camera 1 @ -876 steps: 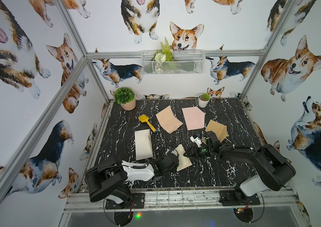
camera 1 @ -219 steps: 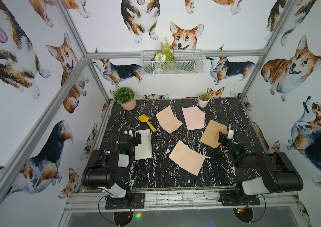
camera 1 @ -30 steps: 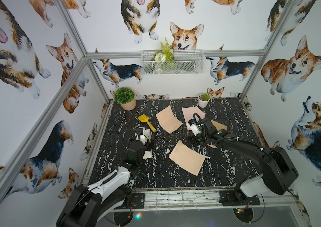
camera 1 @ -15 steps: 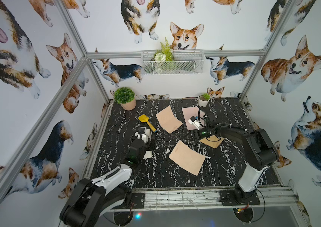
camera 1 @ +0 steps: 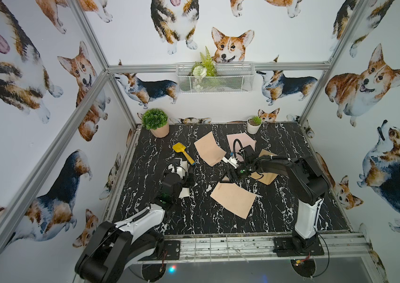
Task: Take the letter paper out of the envelope
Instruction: Pick up the letter paper from the center of the board.
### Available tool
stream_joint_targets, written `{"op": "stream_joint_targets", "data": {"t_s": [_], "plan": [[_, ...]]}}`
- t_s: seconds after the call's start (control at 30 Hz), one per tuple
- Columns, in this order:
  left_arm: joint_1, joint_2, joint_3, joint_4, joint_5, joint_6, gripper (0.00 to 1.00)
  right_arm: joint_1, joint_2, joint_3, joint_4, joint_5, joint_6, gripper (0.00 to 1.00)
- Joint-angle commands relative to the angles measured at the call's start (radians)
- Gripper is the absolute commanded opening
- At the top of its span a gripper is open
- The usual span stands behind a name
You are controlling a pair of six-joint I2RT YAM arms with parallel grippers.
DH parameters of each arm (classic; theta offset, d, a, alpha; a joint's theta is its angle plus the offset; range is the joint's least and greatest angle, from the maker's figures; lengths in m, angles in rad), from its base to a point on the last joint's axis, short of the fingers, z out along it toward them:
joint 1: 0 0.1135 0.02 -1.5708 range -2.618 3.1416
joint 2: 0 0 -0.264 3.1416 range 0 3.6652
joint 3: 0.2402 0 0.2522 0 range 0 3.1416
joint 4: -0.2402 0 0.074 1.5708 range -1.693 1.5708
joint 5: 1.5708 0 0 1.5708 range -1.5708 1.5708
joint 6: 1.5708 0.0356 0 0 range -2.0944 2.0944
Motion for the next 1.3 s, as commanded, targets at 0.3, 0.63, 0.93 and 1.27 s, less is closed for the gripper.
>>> {"op": "stream_joint_targets", "data": {"t_s": [0.3, 0.63, 0.93, 1.27], "plan": [[0.000, -0.024, -0.009, 0.034, -0.012, -0.007, 0.93, 0.003, -0.009, -0.102, 0.113, -0.047, 0.025, 0.54], [0.001, -0.025, -0.011, 0.037, -0.014, -0.009, 0.93, 0.002, -0.033, -0.127, 0.180, -0.067, 0.105, 0.21], [0.001, -0.028, -0.012, 0.038, -0.015, -0.010, 0.93, -0.087, -0.047, -0.217, 0.548, -0.240, 0.405, 0.00], [0.001, -0.030, -0.017, 0.041, -0.015, -0.010, 0.93, -0.304, -0.166, -0.173, 0.485, -0.199, 0.443, 0.00]]}}
